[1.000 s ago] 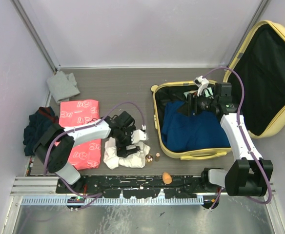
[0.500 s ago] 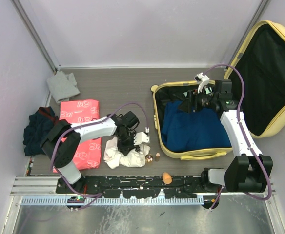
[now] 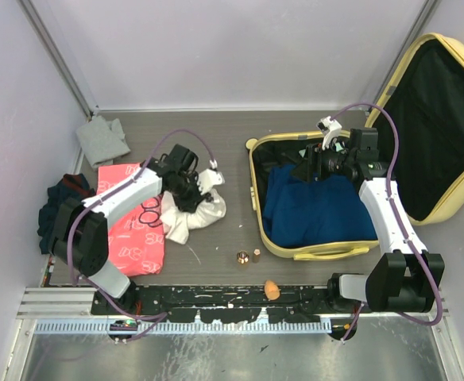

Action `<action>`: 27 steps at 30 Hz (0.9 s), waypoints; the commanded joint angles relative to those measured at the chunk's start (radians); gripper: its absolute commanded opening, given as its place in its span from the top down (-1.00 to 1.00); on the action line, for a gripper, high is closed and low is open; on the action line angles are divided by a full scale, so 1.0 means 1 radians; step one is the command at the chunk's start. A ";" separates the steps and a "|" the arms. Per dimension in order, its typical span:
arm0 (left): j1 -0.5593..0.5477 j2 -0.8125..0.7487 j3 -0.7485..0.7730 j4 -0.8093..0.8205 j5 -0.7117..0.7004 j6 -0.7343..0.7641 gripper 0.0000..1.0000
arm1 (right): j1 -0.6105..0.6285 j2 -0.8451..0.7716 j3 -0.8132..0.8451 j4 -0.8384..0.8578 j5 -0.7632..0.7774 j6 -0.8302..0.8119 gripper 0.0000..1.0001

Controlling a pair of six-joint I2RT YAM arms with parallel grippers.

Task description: Pack the luggage

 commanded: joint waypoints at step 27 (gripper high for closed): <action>-0.077 0.030 0.659 0.200 0.353 -0.591 1.00 | 0.156 -0.084 -0.017 0.521 -0.112 0.611 -0.94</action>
